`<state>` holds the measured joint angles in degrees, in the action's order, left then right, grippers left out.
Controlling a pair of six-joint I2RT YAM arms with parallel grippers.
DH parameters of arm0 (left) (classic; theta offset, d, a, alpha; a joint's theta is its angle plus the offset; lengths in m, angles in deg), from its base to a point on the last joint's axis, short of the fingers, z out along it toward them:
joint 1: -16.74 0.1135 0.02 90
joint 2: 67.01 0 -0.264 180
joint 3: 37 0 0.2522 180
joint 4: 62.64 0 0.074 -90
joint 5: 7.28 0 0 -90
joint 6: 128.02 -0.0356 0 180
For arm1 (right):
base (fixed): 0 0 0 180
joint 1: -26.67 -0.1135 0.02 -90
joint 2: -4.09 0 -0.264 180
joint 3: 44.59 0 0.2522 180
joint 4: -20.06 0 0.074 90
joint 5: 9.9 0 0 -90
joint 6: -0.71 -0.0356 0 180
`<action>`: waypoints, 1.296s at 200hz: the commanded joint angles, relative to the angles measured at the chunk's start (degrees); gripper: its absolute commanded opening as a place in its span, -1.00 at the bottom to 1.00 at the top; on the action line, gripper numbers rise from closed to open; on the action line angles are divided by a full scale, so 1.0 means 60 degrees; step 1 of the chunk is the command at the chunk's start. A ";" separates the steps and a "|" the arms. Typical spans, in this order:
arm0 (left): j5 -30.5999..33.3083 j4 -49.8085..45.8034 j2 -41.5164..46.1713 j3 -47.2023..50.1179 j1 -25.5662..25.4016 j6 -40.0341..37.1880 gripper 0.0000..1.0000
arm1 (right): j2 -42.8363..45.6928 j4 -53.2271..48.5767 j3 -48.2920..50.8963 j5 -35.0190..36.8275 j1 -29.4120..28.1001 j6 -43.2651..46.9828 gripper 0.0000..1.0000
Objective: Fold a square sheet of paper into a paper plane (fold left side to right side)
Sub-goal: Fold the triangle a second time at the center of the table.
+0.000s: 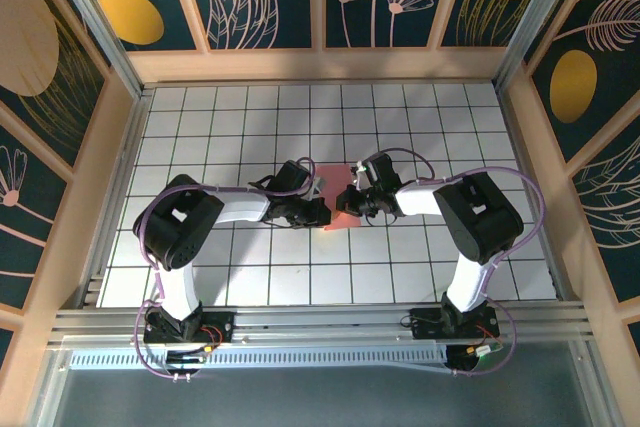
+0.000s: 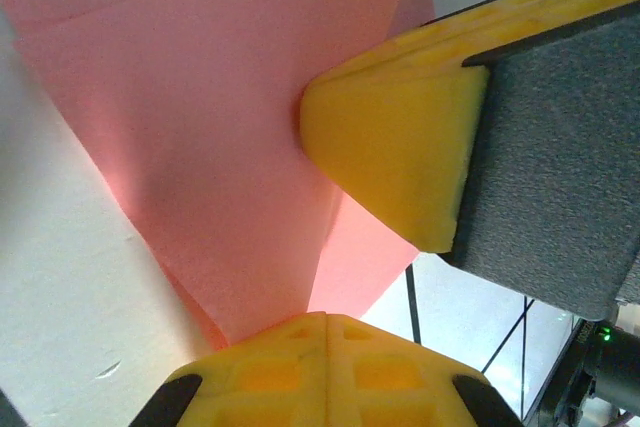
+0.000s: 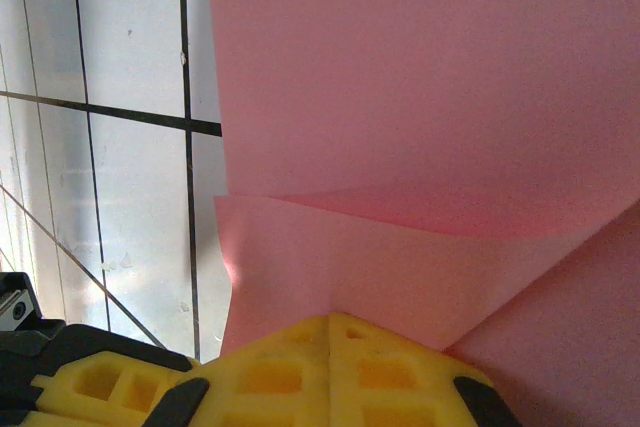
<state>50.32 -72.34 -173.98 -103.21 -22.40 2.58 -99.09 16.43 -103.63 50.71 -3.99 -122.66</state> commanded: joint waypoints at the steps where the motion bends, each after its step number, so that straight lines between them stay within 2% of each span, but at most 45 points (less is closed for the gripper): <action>1: 0.0141 -0.0207 -0.0188 0.0149 -0.0070 -0.0182 -0.87 | -0.0311 -0.1025 0.0188 0.0415 -0.0062 0.0231 -1.00; 145: 0.0578 -0.0382 -0.0144 0.0363 -0.0066 -0.0240 -0.90 | -0.0205 -0.1059 0.0097 0.0352 -0.0062 0.0331 -1.00; 180: 0.0785 -0.0412 -0.0246 0.0448 -0.0082 -0.0277 -0.96 | 0.0461 -0.0692 -0.0102 -0.0008 -0.0062 0.0359 -1.00; 207: 0.0978 -0.0385 -0.0246 0.0508 -0.0080 -0.0291 -0.99 | 0.1044 0.0177 0.0470 -0.0010 -0.0245 -0.0023 -1.00; 259: 0.1145 -0.0558 -0.0304 0.0465 -0.0103 -0.0453 -1.00 | 0.0704 0.0294 0.0462 0.0342 -0.0569 -0.0057 -1.00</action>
<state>52.18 -71.82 -174.12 -101.96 -22.66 1.62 -93.93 16.97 -100.92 50.74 -6.33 -122.70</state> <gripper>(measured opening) 0.043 0.047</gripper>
